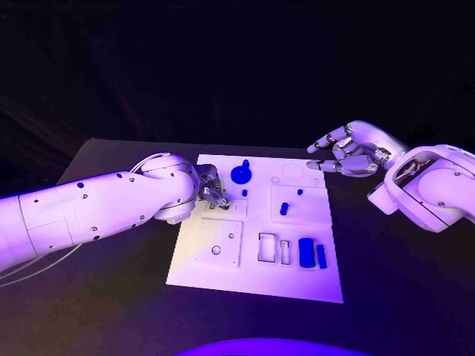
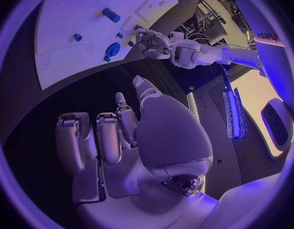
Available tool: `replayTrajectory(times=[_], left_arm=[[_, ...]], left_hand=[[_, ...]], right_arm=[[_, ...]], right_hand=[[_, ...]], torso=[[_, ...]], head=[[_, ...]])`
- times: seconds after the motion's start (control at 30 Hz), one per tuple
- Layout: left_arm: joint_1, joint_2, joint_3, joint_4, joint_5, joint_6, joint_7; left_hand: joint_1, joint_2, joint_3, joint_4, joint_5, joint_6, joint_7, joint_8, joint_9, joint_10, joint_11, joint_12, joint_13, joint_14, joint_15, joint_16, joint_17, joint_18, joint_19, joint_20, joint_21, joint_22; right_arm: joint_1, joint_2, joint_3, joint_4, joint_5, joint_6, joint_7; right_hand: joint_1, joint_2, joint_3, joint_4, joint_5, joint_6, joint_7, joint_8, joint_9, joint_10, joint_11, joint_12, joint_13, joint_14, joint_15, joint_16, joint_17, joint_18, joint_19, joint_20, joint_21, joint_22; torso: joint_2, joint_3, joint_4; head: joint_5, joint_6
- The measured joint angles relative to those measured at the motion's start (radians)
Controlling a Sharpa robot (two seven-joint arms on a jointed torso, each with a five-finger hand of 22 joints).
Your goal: Assemble the parts on the task board
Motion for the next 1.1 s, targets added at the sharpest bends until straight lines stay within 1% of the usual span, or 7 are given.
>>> replayTrajectory(times=[0.37,0.4,0.73,0.9,0.97,1.03,1.1], left_arm=[[0.001,0.001,0.001,0.0,-0.016,0.021,0.0],[0.001,0.001,0.001,0.0,-0.018,0.022,0.0],[0.001,0.012,0.001,-0.009,-0.027,0.028,-0.001],[0.002,0.02,0.002,-0.02,-0.026,0.035,-0.004],[0.003,0.023,0.002,-0.024,-0.025,0.039,-0.005],[0.003,0.025,0.002,-0.026,-0.025,0.044,-0.006],[0.003,0.027,0.002,-0.029,-0.024,0.049,-0.007]], left_hand=[[0.0,0.0,0.0,0.0,0.0,0.004,-0.003,0.002,0.001,0.0,0.0,0.0,-0.002,0.0,0.0,0.0,0.0,0.0,0.0,0.0,0.004,0.0],[-0.005,0.004,0.0,0.0,0.0,0.004,-0.003,0.002,0.001,0.0,0.0,0.0,-0.003,0.0,0.0,0.0,0.0,0.0,0.0,0.0,0.004,0.0],[-0.009,0.007,0.006,0.005,-0.004,0.004,-0.003,0.003,0.007,-0.001,0.001,0.0,-0.004,0.0,0.0,0.0,0.0,0.0,0.0,0.0,0.004,0.0],[-0.023,0.018,0.01,0.006,-0.01,0.004,-0.003,0.013,0.016,0.004,-0.004,0.0,-0.007,0.0,0.0,0.0,0.0,0.0,0.0,0.0,0.004,0.001],[-0.026,0.019,0.011,0.006,-0.012,0.002,-0.004,0.014,0.021,0.006,-0.005,0.0,-0.007,0.0,0.0,0.0,0.0,0.0,0.0,0.0,0.004,0.001],[-0.034,0.015,0.014,0.003,-0.012,-0.001,-0.007,0.021,0.026,0.006,-0.005,0.0,-0.007,0.0,0.0,0.0,0.0,0.0,0.0,0.0,0.004,0.001],[-0.043,0.017,0.016,-0.003,-0.012,-0.004,-0.011,0.028,0.033,0.009,-0.009,0.0,-0.006,0.002,-0.002,0.0,0.0,0.0,0.0,0.0,0.004,0.001]], right_arm=[[0.0,0.0,0.0,-0.001,0.0,0.002,0.0],[0.0,0.0,0.0,-0.001,0.0,0.002,0.0],[0.0,0.0,0.0,-0.001,0.0,0.004,-0.001],[0.0,-0.001,0.0,0.0,0.0,0.005,-0.001],[0.0,-0.003,0.0,0.0,0.0,0.005,-0.001],[0.0,-0.004,0.0,0.0,0.0,0.005,-0.001],[0.0,-0.006,0.0,0.001,0.0,0.006,-0.001]], right_hand=[[0.0,0.0,0.0,0.0,0.0,0.0,0.0,0.0,0.0,0.0,0.0,0.0,0.0,0.0,0.0,-0.004,0.0,0.0,0.0,0.0,0.0,0.0],[0.0,0.0,0.0,0.0,0.0,0.0,0.0,0.0,0.0,0.0,0.0,0.0,0.0,0.0,0.0,-0.006,0.0,0.0,0.0,0.0,0.0,0.0],[0.0,0.0,0.0,0.0,0.0,0.0,0.0,0.0,0.0,0.0,0.0,-0.004,0.001,0.0,0.0,-0.006,0.0,0.0,0.0,0.0,0.0,0.0],[-0.002,0.002,0.0,0.0,0.0,0.0,0.0,0.0,0.0,0.0,0.0,-0.004,0.001,0.0,0.0,-0.006,0.0,0.0,0.0,0.0,-0.004,0.0],[-0.012,0.01,-0.007,0.007,-0.008,0.0,0.0,0.0,0.0,0.0,0.0,-0.004,0.001,0.0,0.0,-0.006,0.0,0.0,0.0,0.0,-0.004,0.0],[-0.02,0.007,-0.011,0.011,-0.014,0.0,0.0,0.0,0.0,0.0,0.0,-0.004,0.001,0.0,0.0,-0.006,0.0,0.0,0.0,0.0,-0.004,0.0],[-0.024,0.011,-0.016,0.015,-0.018,0.0,0.0,0.0,0.0,0.0,0.0,-0.004,0.001,0.0,0.0,-0.009,0.0,0.0,0.0,0.0,-0.004,0.0]], torso=[[0.0,0.0,0.0006],[0.0,0.0,0.0006],[0.0,0.0,0.0004],[0.0,0.0,-0.0002],[0.0,0.0,-0.0005],[0.0,-0.0002,-0.0006],[0.0,-0.0002,-0.0006]], head=[[0.001,-0.004],[0.002,-0.004],[0.003,-0.007],[0.002,-0.008],[0.001,-0.009],[0.0,-0.01],[-0.001,-0.012]])
